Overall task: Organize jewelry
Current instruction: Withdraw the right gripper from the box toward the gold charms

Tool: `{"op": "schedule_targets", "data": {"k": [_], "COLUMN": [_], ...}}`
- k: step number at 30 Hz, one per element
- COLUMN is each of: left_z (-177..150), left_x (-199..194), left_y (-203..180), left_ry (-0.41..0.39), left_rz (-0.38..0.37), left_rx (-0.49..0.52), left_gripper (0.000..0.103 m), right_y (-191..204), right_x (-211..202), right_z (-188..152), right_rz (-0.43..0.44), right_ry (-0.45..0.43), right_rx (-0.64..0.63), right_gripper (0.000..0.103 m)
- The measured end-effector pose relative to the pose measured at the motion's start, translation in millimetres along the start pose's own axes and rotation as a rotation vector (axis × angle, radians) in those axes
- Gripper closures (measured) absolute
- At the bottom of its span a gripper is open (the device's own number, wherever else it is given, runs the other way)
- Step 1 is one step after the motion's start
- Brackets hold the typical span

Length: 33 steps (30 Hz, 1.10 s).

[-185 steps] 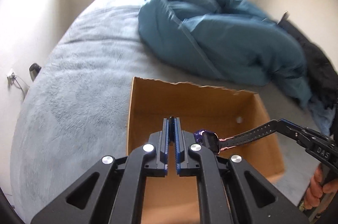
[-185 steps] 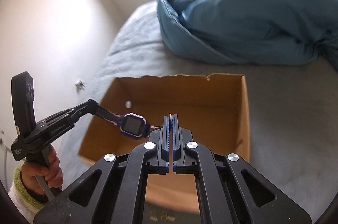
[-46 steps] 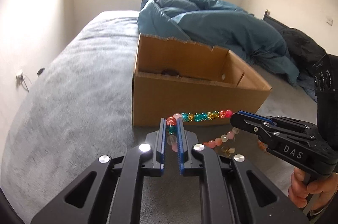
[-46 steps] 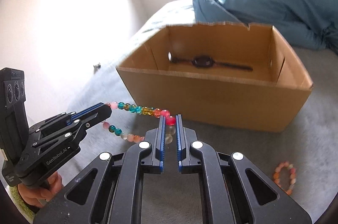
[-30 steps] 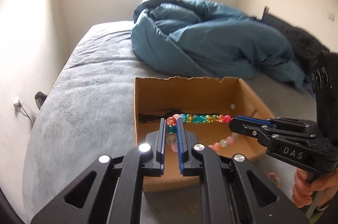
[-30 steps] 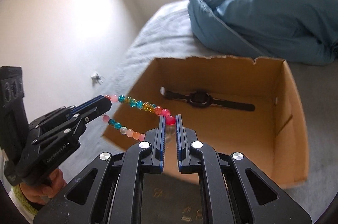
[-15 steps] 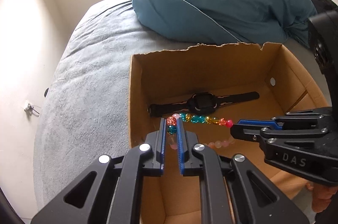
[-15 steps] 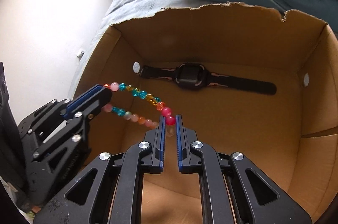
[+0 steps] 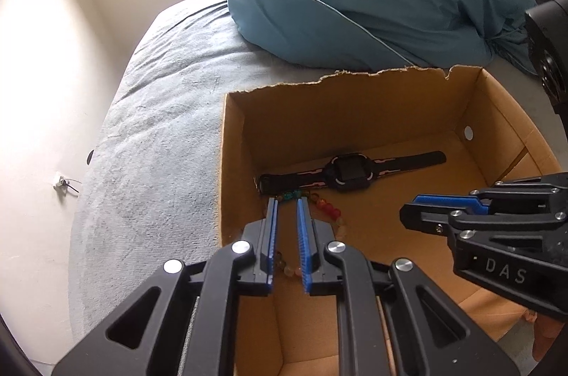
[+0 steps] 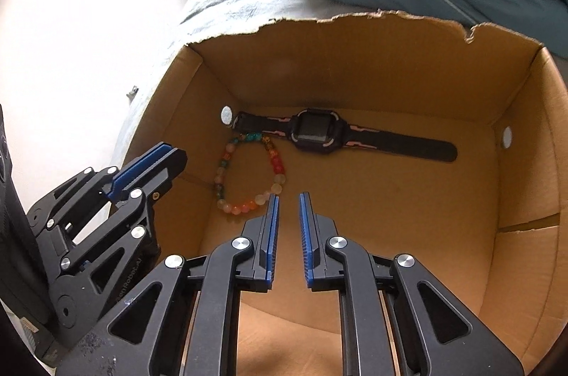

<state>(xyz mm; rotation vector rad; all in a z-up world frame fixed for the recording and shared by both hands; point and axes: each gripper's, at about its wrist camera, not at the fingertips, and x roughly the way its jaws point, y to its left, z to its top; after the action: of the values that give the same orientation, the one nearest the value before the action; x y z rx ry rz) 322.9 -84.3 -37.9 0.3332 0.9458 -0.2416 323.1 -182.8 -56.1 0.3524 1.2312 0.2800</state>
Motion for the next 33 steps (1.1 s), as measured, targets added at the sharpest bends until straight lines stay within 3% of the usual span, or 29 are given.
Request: {"op": "schedule_targets", "data": {"k": [2,7,14,23,33], "left_z": [0,-2,-17,-82,-151], "left_x": [-5,-27,-89,-166,-180], "left_y": [1,8,21,27,-3], "left_ry": [-0.013,-0.055,-0.169,-0.254,-0.228], "left_rz": [0.002,-0.010,-0.061,-0.118,-0.155], "left_rx": [-0.009,-0.043,-0.109,-0.179,-0.169], "left_gripper": [0.087,0.086,0.086,0.086,0.086], "right_y": [1,0,8,11,-1], "right_x": [-5,-31,-86,-154,-166], "right_z": [-2,-10,-35,-106,-189], "right_rz": [-0.010,-0.025,-0.018,-0.006,-0.004], "right_ry": [-0.016,-0.069,-0.178,-0.324,-0.381], "right_rx": [-0.002,-0.009,-0.037,-0.094,-0.115], "right_gripper": [0.087,0.082,0.081,0.075,0.075]}}
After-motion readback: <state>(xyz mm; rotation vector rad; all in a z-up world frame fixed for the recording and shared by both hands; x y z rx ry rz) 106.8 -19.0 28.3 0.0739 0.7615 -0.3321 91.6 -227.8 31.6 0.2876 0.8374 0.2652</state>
